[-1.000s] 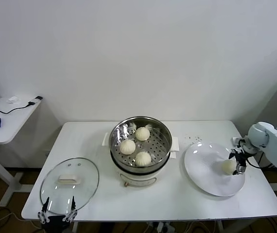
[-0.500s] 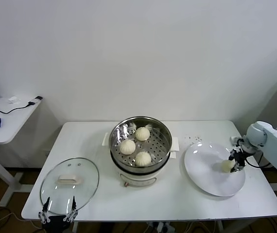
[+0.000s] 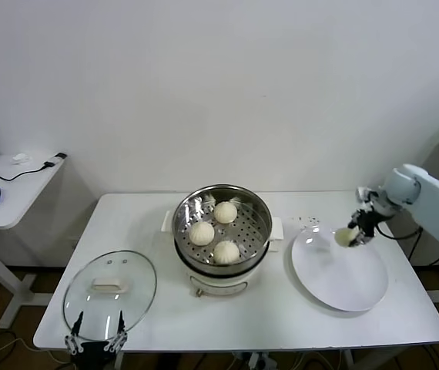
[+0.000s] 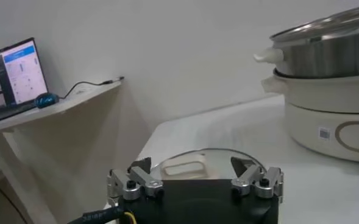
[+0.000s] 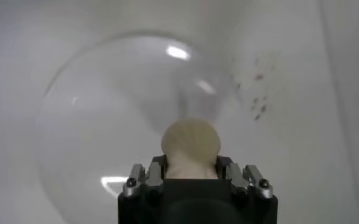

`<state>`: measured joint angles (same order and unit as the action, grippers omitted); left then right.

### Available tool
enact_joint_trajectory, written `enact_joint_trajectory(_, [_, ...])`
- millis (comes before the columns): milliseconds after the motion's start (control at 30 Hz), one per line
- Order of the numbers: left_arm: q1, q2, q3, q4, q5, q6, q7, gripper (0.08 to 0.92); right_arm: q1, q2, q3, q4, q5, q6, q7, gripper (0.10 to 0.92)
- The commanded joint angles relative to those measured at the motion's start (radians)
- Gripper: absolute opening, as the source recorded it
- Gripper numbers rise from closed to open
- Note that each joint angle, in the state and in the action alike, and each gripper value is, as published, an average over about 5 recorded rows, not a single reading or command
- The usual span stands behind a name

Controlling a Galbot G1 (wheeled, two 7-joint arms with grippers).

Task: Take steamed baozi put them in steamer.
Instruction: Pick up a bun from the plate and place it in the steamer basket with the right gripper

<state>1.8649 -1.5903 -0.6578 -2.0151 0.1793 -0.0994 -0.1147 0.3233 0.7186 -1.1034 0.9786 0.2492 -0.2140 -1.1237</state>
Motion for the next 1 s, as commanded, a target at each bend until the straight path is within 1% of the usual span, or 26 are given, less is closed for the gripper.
enact_joint_trajectory(33, [-0.001, 0.004, 0.006, -0.003, -0.001, -0.002, 0.003, 0.823, 0.499, 0.164, -0.437, 0.061, 0.459, -0.068, 0.026, 0.543])
enact_joint_trajectory(167, [-0.006, 0.006, 0.010, -0.002, -0.003, -0.001, 0.004, 0.823, 0.566, 0.259, -0.498, 0.097, 0.610, -0.104, 0.056, 0.543])
enact_joint_trajectory(267, [-0.007, 0.007, 0.014, 0.001, -0.004, -0.001, 0.003, 0.823, 0.590, 0.332, -0.534, 0.118, 0.682, -0.125, 0.082, 0.543])
enact_joint_trajectory(400, [-0.011, 0.012, 0.016, 0.007, -0.007, -0.001, 0.003, 0.823, 0.599, 0.432, -0.582, 0.145, 0.739, -0.145, 0.112, 0.543])
enact_joint_trajectory(633, [-0.022, 0.026, 0.001, 0.013, -0.019, 0.001, 0.002, 0.823, 0.552, 0.551, -0.622, 0.165, 0.763, -0.169, 0.159, 0.543])
enact_joint_trajectory(800, [-0.023, 0.030, -0.008, 0.013, -0.026, 0.000, 0.002, 0.823, 0.486, 0.580, -0.637, 0.179, 0.759, -0.197, 0.217, 0.543])
enact_joint_trajectory(1000, [-0.022, 0.030, -0.009, 0.008, -0.026, -0.001, 0.002, 0.823, 0.420, 0.576, -0.666, 0.176, 0.738, -0.212, 0.260, 0.543])
